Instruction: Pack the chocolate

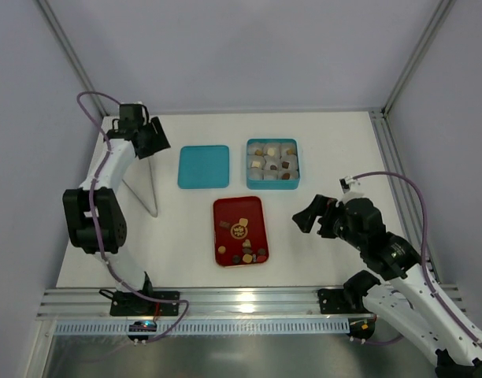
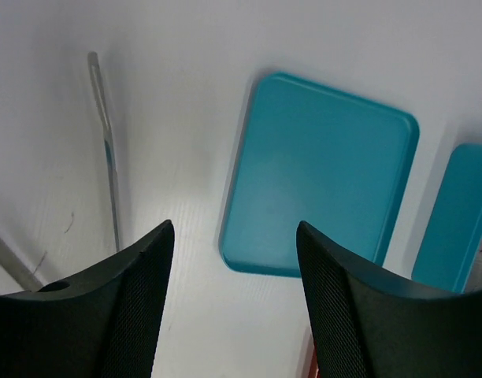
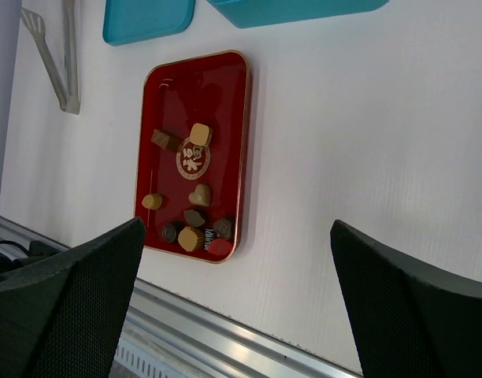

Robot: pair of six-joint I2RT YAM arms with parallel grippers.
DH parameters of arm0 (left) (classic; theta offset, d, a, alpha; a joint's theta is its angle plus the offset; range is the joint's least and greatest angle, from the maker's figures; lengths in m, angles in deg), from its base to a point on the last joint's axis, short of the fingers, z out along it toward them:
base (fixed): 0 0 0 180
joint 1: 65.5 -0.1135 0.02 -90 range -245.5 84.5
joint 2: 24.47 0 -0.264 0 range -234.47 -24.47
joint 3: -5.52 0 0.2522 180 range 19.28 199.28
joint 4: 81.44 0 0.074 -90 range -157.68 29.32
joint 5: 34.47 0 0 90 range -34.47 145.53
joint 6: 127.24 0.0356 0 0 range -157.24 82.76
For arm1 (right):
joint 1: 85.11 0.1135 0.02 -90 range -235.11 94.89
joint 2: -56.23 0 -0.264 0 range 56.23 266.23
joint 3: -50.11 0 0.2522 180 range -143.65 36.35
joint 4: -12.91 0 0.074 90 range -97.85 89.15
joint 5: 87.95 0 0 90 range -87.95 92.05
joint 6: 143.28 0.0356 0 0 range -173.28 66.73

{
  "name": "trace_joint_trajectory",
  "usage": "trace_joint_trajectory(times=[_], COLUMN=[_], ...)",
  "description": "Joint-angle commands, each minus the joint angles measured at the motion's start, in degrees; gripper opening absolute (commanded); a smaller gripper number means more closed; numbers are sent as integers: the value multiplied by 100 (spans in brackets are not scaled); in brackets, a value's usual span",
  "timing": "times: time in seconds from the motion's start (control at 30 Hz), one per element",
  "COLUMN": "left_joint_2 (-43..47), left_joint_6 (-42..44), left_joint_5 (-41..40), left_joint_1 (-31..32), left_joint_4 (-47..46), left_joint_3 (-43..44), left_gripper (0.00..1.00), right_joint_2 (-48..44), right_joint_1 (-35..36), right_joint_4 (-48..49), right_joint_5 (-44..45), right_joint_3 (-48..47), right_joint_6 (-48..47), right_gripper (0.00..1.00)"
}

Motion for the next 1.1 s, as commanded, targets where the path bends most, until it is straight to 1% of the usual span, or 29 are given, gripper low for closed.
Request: trace_joint_trajectory(times=[0.0,0.03,0.2,0.33,0.37,0.4,0.67,0.93,1.07], left_joint_2=[-622,-746,-1510,-1792,-1819,-1872,-2144,-2189,-2162], left_joint_6=[272,307,176,105,122,140,281,307,368], left_joint_5=[722,854,1145,1171,1137,988,574,100,-76], left_joint_1=[-25,-25,-26,-25,-25,140,379,388,396], left_joint_4=[-136,-172,-224,-268,-277,-269,-269,-225,-172], left_joint_3=[212,317,608,696,696,688,635,573,573], left_gripper=[62,60,54,52,51,50,48,38,35], right_joint_2=[335,501,889,1144,1179,1241,1531,1786,1882], right_joint_1=[23,23,23,14,23,23,23,23,23], right_joint_4=[298,325,448,553,571,597,922,1133,1212], right_joint_5=[125,125,204,178,169,160,73,-33,-68], right_joint_3=[-435,-531,-682,-761,-761,-752,-664,-620,-620], right_joint_6=[-146,-146,-199,-225,-225,-234,-287,-331,-348], right_gripper=[100,100,100,100,100,100,100,100,100])
